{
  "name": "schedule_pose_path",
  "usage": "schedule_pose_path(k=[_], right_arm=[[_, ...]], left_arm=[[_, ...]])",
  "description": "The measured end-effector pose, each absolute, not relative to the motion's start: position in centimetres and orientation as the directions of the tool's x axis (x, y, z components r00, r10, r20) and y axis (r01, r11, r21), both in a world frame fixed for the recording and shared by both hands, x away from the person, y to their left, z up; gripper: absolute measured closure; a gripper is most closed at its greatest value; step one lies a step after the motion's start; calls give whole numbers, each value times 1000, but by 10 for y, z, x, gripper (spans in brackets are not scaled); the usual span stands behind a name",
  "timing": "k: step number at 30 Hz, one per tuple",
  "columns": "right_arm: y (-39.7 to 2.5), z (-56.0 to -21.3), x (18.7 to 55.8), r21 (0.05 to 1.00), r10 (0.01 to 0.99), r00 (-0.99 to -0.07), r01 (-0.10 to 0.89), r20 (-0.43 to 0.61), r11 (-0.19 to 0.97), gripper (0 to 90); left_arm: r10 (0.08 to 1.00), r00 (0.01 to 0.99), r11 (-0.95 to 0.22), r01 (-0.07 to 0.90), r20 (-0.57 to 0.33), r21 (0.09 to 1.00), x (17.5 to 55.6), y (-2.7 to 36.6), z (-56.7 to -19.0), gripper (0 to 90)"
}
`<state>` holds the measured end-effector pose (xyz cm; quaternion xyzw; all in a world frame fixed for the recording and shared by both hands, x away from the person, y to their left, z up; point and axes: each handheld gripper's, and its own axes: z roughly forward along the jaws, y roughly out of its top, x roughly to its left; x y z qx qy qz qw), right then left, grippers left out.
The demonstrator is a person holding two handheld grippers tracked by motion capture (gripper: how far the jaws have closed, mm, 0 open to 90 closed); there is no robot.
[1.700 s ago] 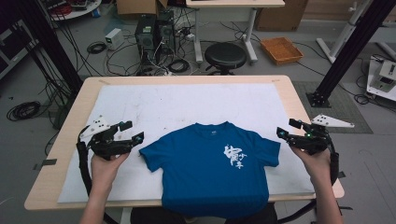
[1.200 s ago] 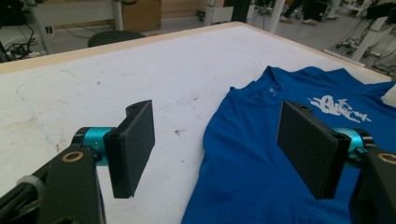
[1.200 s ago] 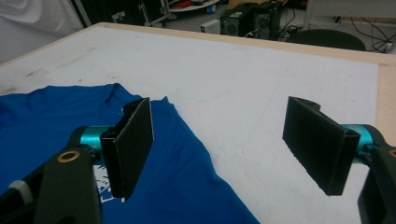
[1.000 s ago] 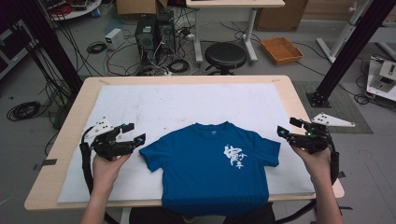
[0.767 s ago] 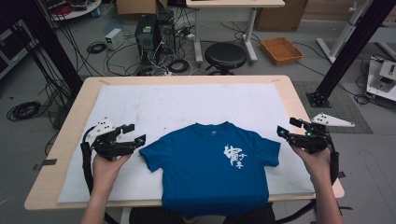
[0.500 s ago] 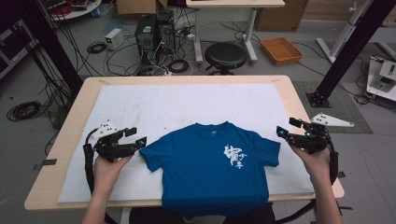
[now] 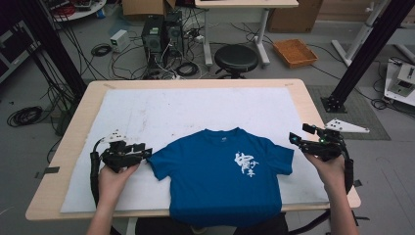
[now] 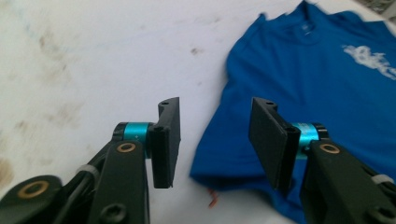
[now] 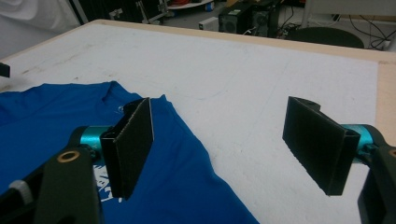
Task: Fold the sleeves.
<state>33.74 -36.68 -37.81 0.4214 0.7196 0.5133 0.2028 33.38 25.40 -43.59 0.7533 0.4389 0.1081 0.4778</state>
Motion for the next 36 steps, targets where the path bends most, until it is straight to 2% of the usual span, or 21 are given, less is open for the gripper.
schedule_pose_path(k=[2, 6, 11, 16, 18, 20, 23, 24, 36], right_arm=[[-367, -378, 337, 910, 815, -562, 398, 140, 119, 242], [-367, -378, 338, 910, 815, -561, 398, 141, 116, 242], [-367, -378, 337, 909, 817, -559, 400, 143, 114, 242], [-367, -378, 338, 909, 818, -557, 401, 145, 112, 242], [-368, -378, 338, 909, 819, -555, 401, 144, 112, 242], [-368, -378, 338, 910, 819, -556, 398, 142, 113, 242], [-368, -378, 338, 911, 819, -556, 397, 140, 113, 242], [-368, -378, 338, 911, 819, -556, 397, 140, 113, 242], [-369, -375, 336, 913, 819, -555, 394, 148, 102, 242]], left_arm=[[779, 559, -150, 607, -285, 780, 334, 256, -439, 568], [791, 536, -148, 636, -295, 758, 334, 255, -441, 594], [805, 524, -178, 662, -279, 728, 336, 251, -444, 610], [817, 522, -210, 663, -243, 719, 336, 246, -446, 674], [815, 528, -216, 659, -238, 720, 335, 245, -446, 748], [814, 537, -233, 650, -220, 723, 334, 243, -446, 756], [806, 553, -248, 640, -212, 727, 333, 241, -445, 872], [806, 552, -239, 635, -214, 735, 332, 241, -444, 872], [728, 575, -81, 612, -373, 786, 327, 243, -405, 882]])
